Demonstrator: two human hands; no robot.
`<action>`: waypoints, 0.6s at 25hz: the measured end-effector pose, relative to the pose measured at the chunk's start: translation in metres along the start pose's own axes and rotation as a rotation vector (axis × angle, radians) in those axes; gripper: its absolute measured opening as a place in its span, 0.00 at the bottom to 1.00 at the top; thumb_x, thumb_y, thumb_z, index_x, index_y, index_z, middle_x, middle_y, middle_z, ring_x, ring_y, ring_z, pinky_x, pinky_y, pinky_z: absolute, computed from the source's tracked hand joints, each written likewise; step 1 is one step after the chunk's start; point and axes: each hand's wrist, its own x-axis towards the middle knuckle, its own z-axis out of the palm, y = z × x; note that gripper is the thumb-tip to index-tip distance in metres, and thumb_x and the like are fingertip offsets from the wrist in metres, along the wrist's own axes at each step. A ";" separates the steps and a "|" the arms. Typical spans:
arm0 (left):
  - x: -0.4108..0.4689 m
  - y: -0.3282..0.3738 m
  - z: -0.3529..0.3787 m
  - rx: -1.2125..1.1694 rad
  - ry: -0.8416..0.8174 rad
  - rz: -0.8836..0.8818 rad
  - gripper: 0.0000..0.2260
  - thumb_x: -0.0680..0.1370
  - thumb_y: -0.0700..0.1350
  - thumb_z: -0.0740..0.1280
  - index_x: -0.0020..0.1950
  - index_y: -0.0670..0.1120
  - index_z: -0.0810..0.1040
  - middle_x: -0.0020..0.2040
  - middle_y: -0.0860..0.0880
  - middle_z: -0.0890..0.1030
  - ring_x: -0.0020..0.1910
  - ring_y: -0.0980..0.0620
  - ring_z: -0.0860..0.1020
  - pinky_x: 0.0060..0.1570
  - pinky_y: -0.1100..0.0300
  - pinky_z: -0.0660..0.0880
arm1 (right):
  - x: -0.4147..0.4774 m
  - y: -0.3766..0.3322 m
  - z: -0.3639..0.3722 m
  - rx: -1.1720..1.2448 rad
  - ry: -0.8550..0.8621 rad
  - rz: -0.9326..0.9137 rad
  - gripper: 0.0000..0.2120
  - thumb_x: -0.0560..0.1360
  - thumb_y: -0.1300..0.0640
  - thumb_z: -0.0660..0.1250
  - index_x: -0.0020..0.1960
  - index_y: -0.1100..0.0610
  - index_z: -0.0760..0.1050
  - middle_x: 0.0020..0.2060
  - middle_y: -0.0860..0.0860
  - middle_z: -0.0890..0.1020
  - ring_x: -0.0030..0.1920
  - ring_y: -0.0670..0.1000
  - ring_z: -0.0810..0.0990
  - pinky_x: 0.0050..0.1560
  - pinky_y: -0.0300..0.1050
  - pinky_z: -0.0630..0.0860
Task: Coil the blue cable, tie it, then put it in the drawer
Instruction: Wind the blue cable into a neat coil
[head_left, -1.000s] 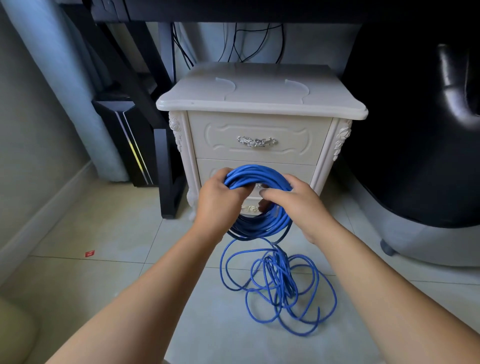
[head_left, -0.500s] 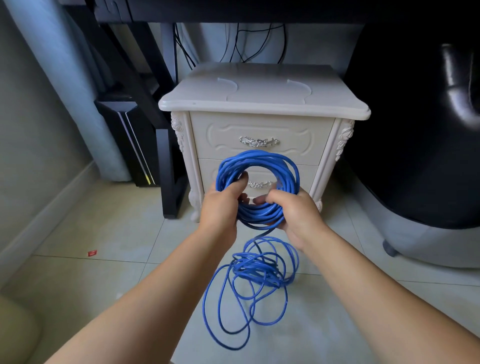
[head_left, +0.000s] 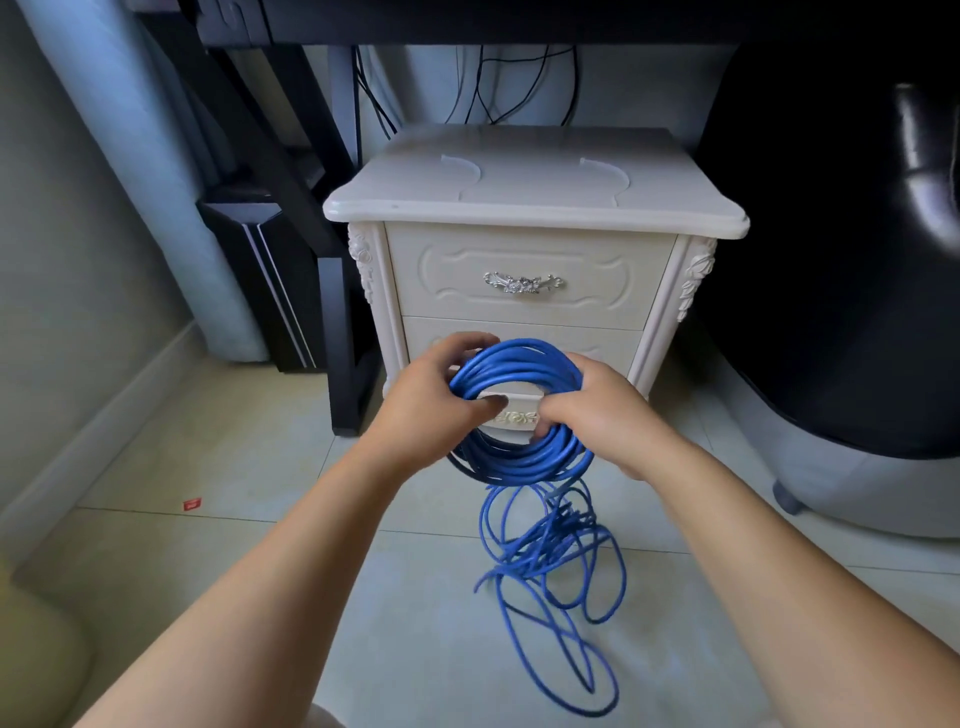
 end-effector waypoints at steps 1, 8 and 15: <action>-0.001 0.001 -0.001 0.000 -0.034 0.029 0.23 0.71 0.40 0.75 0.62 0.59 0.75 0.51 0.59 0.81 0.41 0.64 0.80 0.40 0.73 0.73 | 0.000 -0.001 -0.002 -0.065 -0.026 -0.024 0.13 0.67 0.66 0.66 0.47 0.51 0.77 0.26 0.45 0.79 0.29 0.47 0.74 0.33 0.40 0.70; -0.004 0.003 0.015 0.069 -0.093 0.009 0.05 0.75 0.43 0.71 0.44 0.53 0.77 0.28 0.59 0.76 0.29 0.61 0.73 0.32 0.68 0.69 | -0.003 0.000 -0.005 -0.294 -0.040 -0.124 0.09 0.68 0.61 0.65 0.42 0.48 0.74 0.36 0.51 0.82 0.35 0.54 0.79 0.38 0.49 0.76; 0.002 0.012 0.027 -0.343 0.119 -0.047 0.04 0.78 0.40 0.68 0.46 0.49 0.79 0.29 0.58 0.75 0.32 0.55 0.71 0.38 0.59 0.72 | -0.001 0.005 -0.019 0.116 0.042 -0.014 0.11 0.68 0.54 0.73 0.50 0.52 0.78 0.43 0.54 0.85 0.42 0.54 0.84 0.45 0.46 0.77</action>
